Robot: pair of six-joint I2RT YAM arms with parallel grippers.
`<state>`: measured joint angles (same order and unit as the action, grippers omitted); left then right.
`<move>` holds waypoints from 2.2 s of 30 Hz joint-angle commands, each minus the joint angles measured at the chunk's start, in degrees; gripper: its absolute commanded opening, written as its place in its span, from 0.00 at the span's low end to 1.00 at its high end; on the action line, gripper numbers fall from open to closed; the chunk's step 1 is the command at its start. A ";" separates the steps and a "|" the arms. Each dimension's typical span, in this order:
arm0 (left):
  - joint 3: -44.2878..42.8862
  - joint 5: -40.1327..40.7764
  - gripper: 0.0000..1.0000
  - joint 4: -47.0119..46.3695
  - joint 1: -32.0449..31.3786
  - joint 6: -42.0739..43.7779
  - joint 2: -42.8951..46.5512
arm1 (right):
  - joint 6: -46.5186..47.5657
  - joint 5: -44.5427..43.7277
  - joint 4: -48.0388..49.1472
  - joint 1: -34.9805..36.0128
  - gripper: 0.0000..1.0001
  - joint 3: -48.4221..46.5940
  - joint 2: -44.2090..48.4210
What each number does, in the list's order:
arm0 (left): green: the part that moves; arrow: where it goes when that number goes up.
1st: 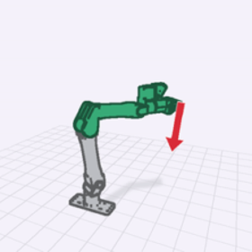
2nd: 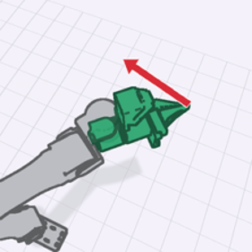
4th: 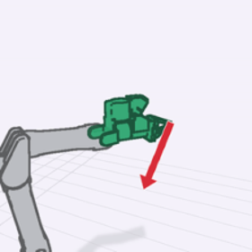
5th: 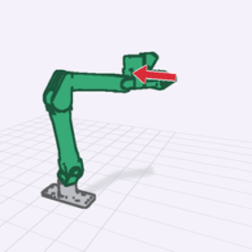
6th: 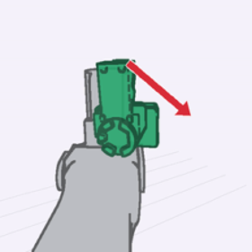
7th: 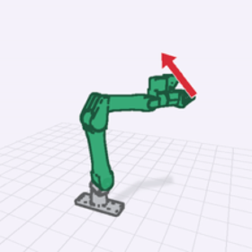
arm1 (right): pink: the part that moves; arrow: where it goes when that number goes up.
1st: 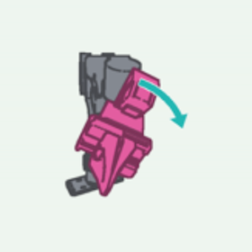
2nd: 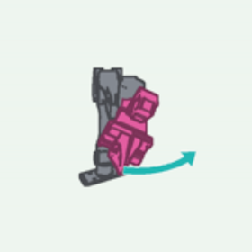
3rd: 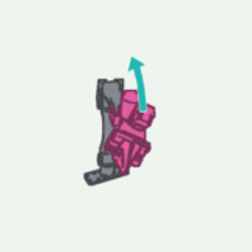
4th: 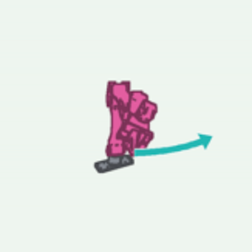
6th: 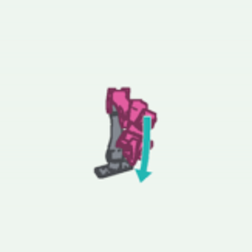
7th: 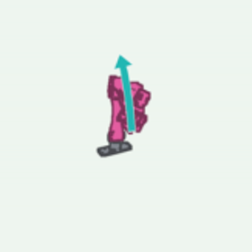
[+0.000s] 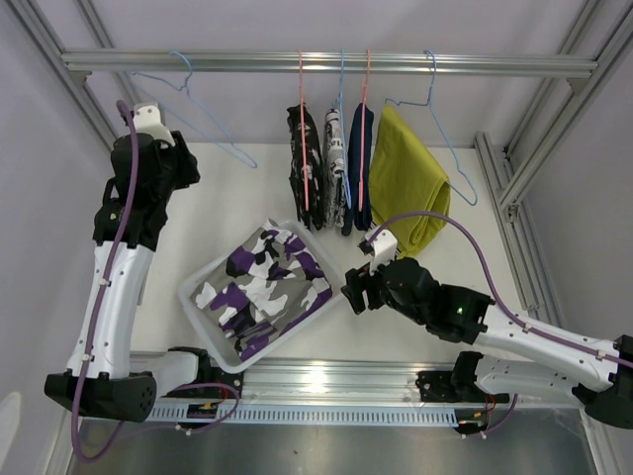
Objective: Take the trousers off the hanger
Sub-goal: Place the hanger at the clothesline.
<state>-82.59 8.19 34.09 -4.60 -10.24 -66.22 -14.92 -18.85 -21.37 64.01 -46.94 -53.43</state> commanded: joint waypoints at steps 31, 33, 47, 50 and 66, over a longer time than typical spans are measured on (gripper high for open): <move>5.71 -14.78 0.53 -32.00 -4.54 -11.83 -6.46 | 0.42 -4.70 0.54 1.73 0.76 -0.79 -1.42; 4.54 -13.29 0.53 -28.56 -4.80 -11.12 -8.04 | 0.42 -4.70 0.45 1.73 0.76 -0.70 -1.33; 4.01 -10.03 0.54 -25.92 -8.49 -7.08 -2.25 | 0.68 -2.51 1.77 -0.11 0.77 -0.44 -4.14; 2.87 -8.54 0.54 -24.25 -10.33 -6.20 -0.94 | 0.42 -2.33 1.68 -0.20 0.77 -0.35 -3.88; 2.96 2.89 0.55 -18.53 -11.57 -5.84 -3.39 | 0.42 -1.45 1.59 -0.20 0.77 -0.35 -2.82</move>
<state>-79.20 9.45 15.88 -16.01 -16.36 -68.03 -14.72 -20.47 -21.50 63.96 -46.94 -57.41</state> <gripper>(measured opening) 0.546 0.773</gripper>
